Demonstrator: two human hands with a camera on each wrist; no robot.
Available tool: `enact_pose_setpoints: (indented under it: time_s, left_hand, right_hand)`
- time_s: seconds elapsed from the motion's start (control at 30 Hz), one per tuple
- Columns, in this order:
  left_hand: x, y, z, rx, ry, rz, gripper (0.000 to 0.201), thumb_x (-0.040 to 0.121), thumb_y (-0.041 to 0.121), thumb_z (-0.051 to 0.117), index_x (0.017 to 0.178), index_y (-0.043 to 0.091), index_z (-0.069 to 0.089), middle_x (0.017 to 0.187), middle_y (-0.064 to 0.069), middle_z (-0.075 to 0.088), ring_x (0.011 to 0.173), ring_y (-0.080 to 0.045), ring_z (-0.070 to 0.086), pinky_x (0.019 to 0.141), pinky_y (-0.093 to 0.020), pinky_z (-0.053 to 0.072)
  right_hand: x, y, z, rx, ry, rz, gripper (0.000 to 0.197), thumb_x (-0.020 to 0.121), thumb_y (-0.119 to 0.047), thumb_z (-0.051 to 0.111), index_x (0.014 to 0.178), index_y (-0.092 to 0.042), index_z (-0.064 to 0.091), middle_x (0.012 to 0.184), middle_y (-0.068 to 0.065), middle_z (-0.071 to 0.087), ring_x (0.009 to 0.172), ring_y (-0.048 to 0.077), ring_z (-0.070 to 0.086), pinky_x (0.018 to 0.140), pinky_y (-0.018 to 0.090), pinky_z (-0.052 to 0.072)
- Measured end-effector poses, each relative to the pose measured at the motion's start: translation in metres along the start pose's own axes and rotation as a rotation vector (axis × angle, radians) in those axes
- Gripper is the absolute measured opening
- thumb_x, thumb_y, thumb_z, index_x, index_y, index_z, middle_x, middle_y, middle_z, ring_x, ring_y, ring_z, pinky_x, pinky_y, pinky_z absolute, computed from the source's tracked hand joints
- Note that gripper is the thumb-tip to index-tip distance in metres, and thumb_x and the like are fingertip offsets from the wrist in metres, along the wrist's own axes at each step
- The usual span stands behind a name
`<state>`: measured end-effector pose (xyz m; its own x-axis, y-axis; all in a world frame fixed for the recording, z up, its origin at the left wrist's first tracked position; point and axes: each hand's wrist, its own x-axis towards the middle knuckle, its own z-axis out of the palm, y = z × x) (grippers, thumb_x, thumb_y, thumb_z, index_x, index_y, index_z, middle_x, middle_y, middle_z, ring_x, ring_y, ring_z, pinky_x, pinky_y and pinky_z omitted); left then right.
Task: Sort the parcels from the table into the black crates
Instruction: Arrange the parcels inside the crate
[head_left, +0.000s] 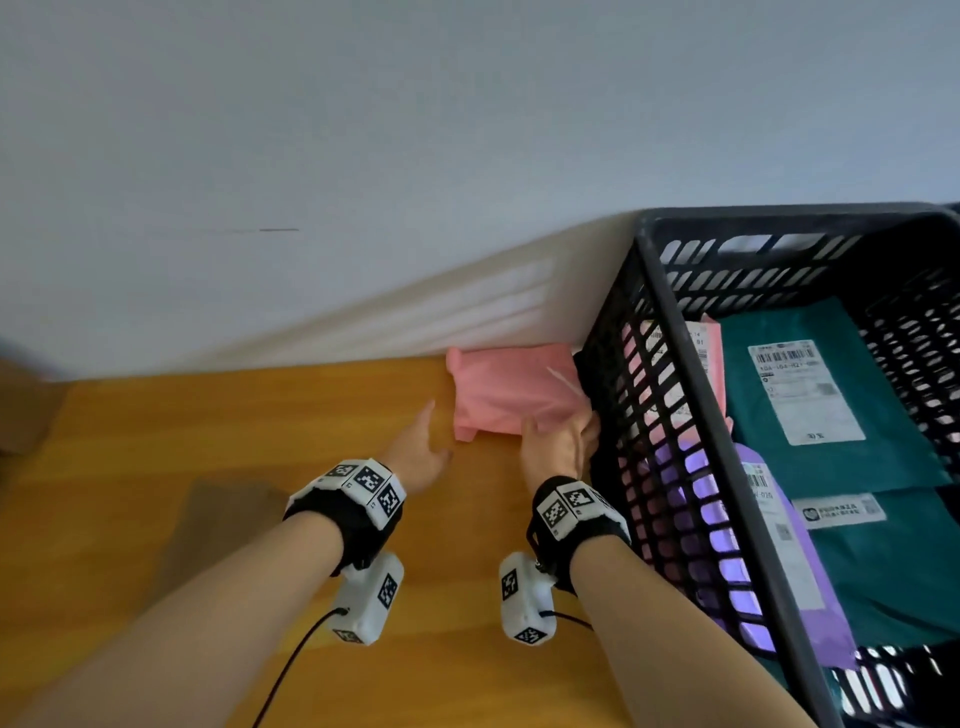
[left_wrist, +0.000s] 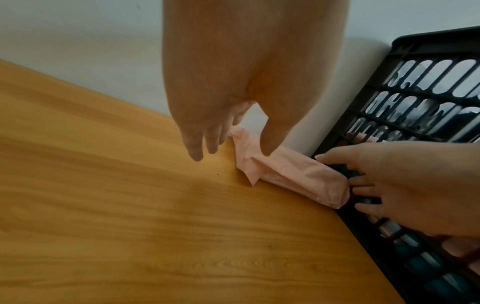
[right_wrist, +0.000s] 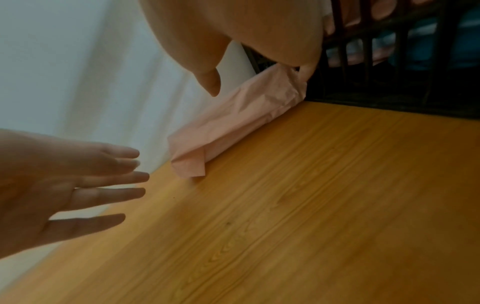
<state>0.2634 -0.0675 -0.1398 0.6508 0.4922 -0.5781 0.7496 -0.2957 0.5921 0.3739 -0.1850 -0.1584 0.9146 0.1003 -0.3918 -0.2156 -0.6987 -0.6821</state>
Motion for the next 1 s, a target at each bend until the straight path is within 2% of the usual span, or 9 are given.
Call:
enact_pose_setpoints:
  time_s: [0.13,0.27,0.37,0.43,0.6,0.73,0.8,0.9,1.0]
  left_hand:
    - [0.022,-0.001,0.003,-0.017,0.006,-0.013,0.071,0.096,0.011,0.049,0.152,0.013,0.006,0.136,-0.012,0.046,0.111,-0.020,0.057,0.100,-0.033,0.040]
    - [0.037,0.001,0.005,-0.002,-0.028,-0.010,0.068,0.093,0.000,0.045,0.151,0.014,0.013,0.152,-0.012,0.032,0.129,-0.027,0.045,0.093,-0.027,0.040]
    - [0.045,0.003,0.009,-0.058,-0.041,0.049,0.066,0.089,-0.004,0.044,0.149,0.015,0.025,0.144,-0.010,0.043,0.124,-0.027,0.049,0.092,-0.026,0.041]
    - [0.050,0.002,0.011,-0.109,-0.038,0.055,0.064,0.087,-0.006,0.044,0.147,0.014,0.031,0.142,-0.009,0.047,0.125,-0.026,0.049,0.096,-0.027,0.041]
    - [0.048,0.001,0.009,-0.181,0.014,0.047,0.061,0.086,-0.007,0.050,0.143,0.008,0.036,0.137,-0.010,0.051,0.124,-0.026,0.049,0.088,-0.022,0.038]
    - [0.033,-0.003,-0.002,-0.190,0.054,0.061,0.061,0.089,0.007,0.060,0.144,0.005,0.033,0.141,-0.009,0.047,0.127,-0.025,0.046,0.099,-0.028,0.038]
    - [0.022,-0.003,-0.010,-0.177,0.072,0.071,0.061,0.090,0.012,0.061,0.145,0.008,0.034,0.140,-0.005,0.047,0.125,-0.023,0.048,0.097,-0.029,0.043]
    - [0.001,-0.002,-0.026,-0.200,0.139,0.122,0.057,0.087,0.004,0.060,0.141,0.013,0.041,0.133,-0.005,0.053,0.111,-0.022,0.057,0.088,-0.032,0.051]
    - [-0.028,-0.003,-0.047,-0.185,0.214,0.165,0.064,0.084,-0.005,0.056,0.141,0.017,0.039,0.132,-0.003,0.053,0.107,-0.023,0.058,0.084,-0.040,0.055]
  right_hand:
    - [0.006,0.005,0.006,0.044,0.015,0.018,0.082,0.089,-0.023,0.061,0.151,-0.008,0.009,0.158,0.014,0.008,0.145,0.031,0.011,0.117,0.047,0.021]
    - [0.011,0.009,0.004,0.100,0.045,0.010,0.077,0.089,-0.019,0.061,0.150,-0.010,0.015,0.155,0.016,0.019,0.141,0.032,0.025,0.112,0.043,0.029]
    - [0.013,0.011,0.002,0.119,0.037,-0.022,0.076,0.090,-0.016,0.061,0.150,-0.013,0.015,0.154,0.013,0.025,0.139,0.029,0.032,0.110,0.037,0.031]
    - [0.013,0.013,0.002,0.117,0.034,-0.042,0.076,0.088,-0.012,0.061,0.150,-0.017,0.018,0.153,0.011,0.029,0.137,0.028,0.036,0.110,0.038,0.034]
    - [0.009,0.011,-0.001,0.117,0.031,-0.035,0.070,0.086,-0.002,0.052,0.147,-0.023,0.026,0.147,0.010,0.038,0.131,0.029,0.044,0.107,0.039,0.040]
    - [-0.003,0.003,-0.005,0.123,-0.013,-0.017,0.067,0.086,0.002,0.048,0.145,-0.022,0.030,0.139,0.012,0.047,0.123,0.030,0.051,0.097,0.034,0.045]
    - [-0.014,-0.002,-0.005,0.140,-0.040,-0.016,0.069,0.084,0.003,0.048,0.145,-0.021,0.030,0.138,0.011,0.047,0.122,0.030,0.051,0.097,0.034,0.045]
    - [-0.033,-0.014,-0.008,0.144,-0.067,-0.058,0.069,0.084,0.001,0.051,0.146,-0.019,0.028,0.145,0.008,0.041,0.126,0.030,0.048,0.100,0.038,0.044]
    - [-0.055,-0.028,-0.014,0.172,-0.086,-0.117,0.066,0.086,-0.001,0.051,0.146,-0.018,0.028,0.145,0.007,0.042,0.123,0.029,0.051,0.096,0.033,0.043]
